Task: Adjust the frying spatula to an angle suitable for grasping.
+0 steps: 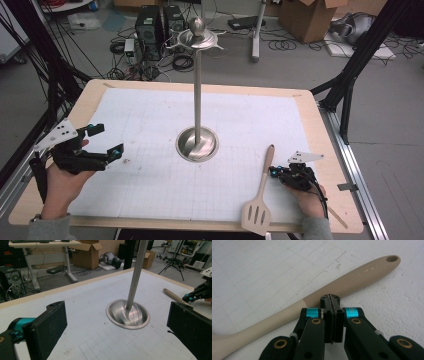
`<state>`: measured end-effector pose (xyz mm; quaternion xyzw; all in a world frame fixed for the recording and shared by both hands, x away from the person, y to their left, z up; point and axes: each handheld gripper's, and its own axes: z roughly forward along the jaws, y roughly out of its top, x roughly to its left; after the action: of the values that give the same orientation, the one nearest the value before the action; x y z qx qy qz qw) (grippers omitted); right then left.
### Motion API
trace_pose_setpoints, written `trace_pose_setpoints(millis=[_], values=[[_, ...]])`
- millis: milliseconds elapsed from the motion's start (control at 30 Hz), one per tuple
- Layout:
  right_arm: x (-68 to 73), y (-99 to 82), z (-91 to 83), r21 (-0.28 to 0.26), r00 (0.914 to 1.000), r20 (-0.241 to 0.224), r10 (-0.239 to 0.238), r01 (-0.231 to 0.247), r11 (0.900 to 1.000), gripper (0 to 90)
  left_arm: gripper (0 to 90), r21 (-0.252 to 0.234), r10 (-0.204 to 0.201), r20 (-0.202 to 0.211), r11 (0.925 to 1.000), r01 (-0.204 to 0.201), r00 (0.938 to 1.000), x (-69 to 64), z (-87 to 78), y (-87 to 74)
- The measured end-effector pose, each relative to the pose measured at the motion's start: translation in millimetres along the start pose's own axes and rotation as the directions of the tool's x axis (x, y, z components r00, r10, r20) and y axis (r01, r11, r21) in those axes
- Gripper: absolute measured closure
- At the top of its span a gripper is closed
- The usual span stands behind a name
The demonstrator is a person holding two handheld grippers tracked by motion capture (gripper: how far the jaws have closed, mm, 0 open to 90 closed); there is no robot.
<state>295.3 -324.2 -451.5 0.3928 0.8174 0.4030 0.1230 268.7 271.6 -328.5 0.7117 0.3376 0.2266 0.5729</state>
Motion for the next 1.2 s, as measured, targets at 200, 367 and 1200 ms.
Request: trace_pose_setpoints(millis=[200, 367, 1200], values=[[-0.3, 2.2, 1.5, -0.010, 0.9999, -0.015, -0.007, 0.007, 0.9999, 90.0, 3.3, 0.002, -0.005, -0.002, 1.0000, 0.005, 1.0000, -0.8, 0.9, 0.1], [0.2, 7.8, 7.3, -0.023, 0.9994, -0.024, -0.023, 0.022, 0.9995, 90.0, 3.3, 0.014, -0.016, -0.015, 0.9998, 0.016, 0.9998, 0.1, 0.7, -0.9], [2.7, 29.6, 30.3, -0.005, 0.9978, -0.011, -0.065, 0.065, 0.9979, 90.0, 3.3, 0.026, -0.021, -0.044, 0.9994, 0.022, 0.9988, 1.1, -5.2, -4.6]])
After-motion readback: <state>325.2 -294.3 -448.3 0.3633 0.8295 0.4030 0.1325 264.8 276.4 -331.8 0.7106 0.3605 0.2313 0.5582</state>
